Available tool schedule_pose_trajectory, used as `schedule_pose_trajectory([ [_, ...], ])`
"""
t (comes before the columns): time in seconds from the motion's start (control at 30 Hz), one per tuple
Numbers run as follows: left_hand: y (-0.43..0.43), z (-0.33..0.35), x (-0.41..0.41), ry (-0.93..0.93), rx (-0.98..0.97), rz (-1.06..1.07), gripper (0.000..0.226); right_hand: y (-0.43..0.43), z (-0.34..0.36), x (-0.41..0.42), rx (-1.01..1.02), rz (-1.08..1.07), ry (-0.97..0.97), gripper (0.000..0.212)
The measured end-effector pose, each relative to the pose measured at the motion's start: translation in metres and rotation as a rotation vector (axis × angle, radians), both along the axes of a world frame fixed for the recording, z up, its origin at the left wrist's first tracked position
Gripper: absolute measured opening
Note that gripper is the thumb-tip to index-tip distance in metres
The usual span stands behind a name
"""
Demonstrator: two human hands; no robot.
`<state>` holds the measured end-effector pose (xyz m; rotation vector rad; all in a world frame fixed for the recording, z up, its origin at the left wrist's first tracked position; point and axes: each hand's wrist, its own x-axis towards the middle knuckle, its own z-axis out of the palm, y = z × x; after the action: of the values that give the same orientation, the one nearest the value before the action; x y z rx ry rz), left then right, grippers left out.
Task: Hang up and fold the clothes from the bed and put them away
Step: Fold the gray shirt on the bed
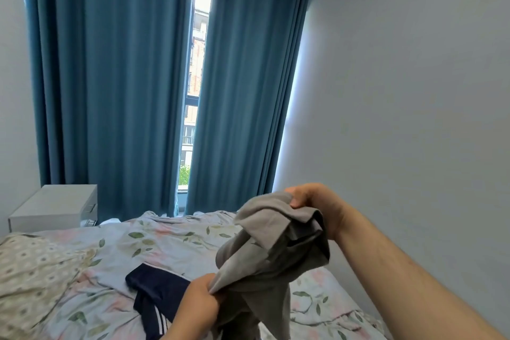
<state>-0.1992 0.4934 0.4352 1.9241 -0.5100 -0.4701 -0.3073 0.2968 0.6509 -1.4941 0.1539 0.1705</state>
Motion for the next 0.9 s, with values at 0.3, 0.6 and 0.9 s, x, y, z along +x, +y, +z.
schedule_pose_trajectory([
  [0.3,0.007,0.045,-0.012,-0.284,-0.366,0.023,0.044,-0.007,-0.030,-0.019,-0.949,-0.072,0.232,0.027],
  [0.6,0.014,0.052,-0.042,-0.671,-0.429,-0.120,0.031,0.047,-0.092,0.009,-0.504,-0.112,0.028,0.032],
  [0.9,0.035,0.028,-0.050,-0.571,-0.488,-0.097,0.057,0.045,-0.090,0.003,-0.252,-0.178,-0.108,0.022],
])
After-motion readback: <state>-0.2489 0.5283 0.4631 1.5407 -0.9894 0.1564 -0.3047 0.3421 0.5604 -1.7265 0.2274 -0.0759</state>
